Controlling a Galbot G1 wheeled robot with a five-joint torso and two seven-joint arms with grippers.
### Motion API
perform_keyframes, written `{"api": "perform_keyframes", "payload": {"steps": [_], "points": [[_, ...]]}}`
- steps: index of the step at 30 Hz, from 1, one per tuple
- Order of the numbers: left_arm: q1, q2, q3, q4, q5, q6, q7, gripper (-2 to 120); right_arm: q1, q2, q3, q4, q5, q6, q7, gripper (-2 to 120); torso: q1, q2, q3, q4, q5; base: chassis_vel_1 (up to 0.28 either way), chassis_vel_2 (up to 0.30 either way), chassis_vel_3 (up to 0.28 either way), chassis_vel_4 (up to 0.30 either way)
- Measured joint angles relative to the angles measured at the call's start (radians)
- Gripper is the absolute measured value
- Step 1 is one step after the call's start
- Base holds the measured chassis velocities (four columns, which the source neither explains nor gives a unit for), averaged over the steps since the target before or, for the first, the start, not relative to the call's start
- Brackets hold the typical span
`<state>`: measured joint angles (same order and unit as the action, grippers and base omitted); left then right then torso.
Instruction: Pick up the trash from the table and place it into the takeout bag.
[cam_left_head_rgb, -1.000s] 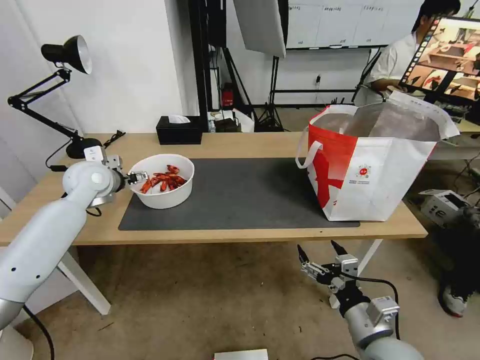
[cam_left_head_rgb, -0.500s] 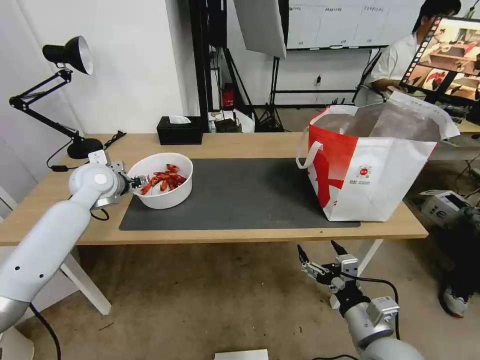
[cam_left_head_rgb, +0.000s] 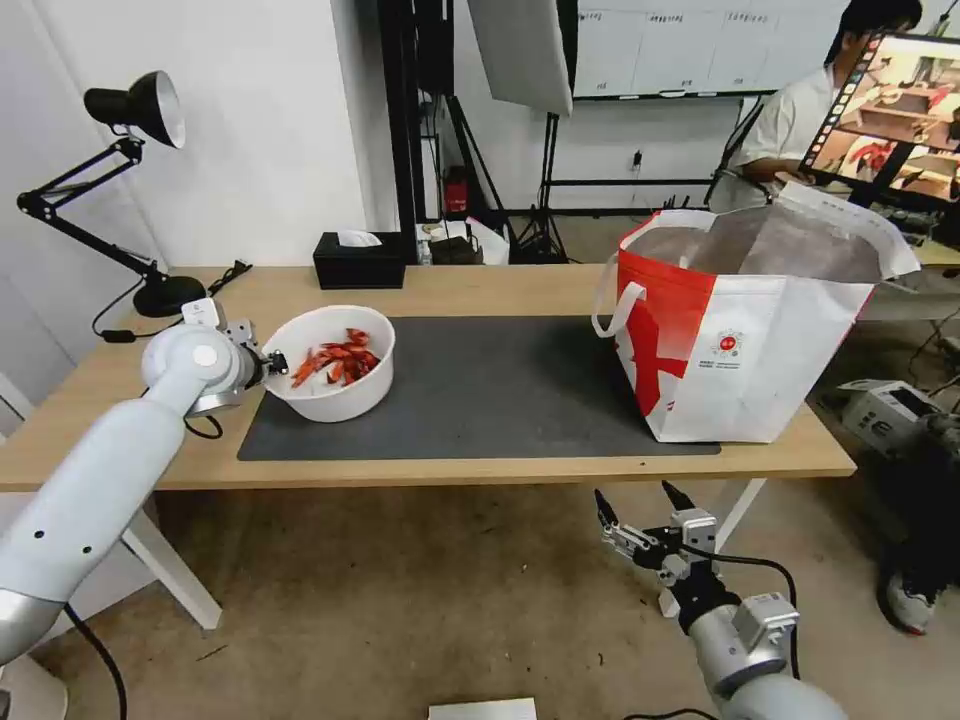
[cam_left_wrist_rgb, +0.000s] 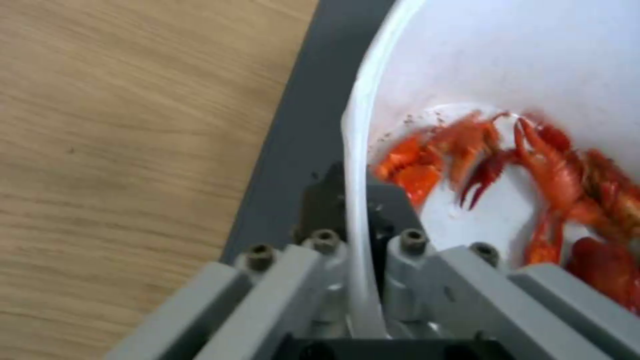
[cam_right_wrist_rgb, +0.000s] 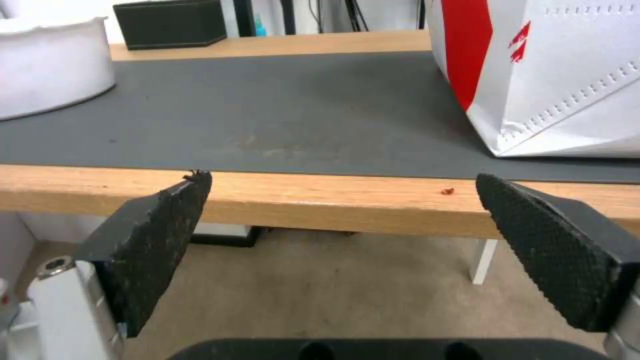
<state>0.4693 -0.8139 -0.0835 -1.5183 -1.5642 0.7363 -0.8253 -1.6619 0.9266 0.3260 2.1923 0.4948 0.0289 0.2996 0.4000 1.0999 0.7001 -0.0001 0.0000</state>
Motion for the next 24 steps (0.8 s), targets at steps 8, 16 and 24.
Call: {"api": "perform_keyframes", "payload": {"steps": [8, 16, 24], "points": [[0.007, -0.003, -0.015, -0.037, 0.002, -0.024, -0.008, 0, 0.0, 0.0, 0.0, 0.0, 0.0, 0.0, 0.0, 100, 0.0, 0.0, 0.0, 0.0, -0.0002, 0.0, 0.0, 0.0, 0.0], [-0.039, -0.004, 0.011, -0.113, 0.113, -0.151, 0.064, 0, 0.0, 0.0, 0.0, 0.0, 0.0, 0.0, 0.0, 100, 0.0, 0.0, 0.0, 0.0, 0.0002, 0.0, 0.0, 0.0, 0.0], [-0.149, -0.046, 0.116, -0.153, 0.24, -0.296, 0.123, 0, 0.0, 0.0, 0.0, 0.0, 0.0, 0.0, 0.0, 100, 0.0, 0.0, 0.0, 0.0001, 0.0002, 0.0, 0.0, 0.0, 0.0]]}}
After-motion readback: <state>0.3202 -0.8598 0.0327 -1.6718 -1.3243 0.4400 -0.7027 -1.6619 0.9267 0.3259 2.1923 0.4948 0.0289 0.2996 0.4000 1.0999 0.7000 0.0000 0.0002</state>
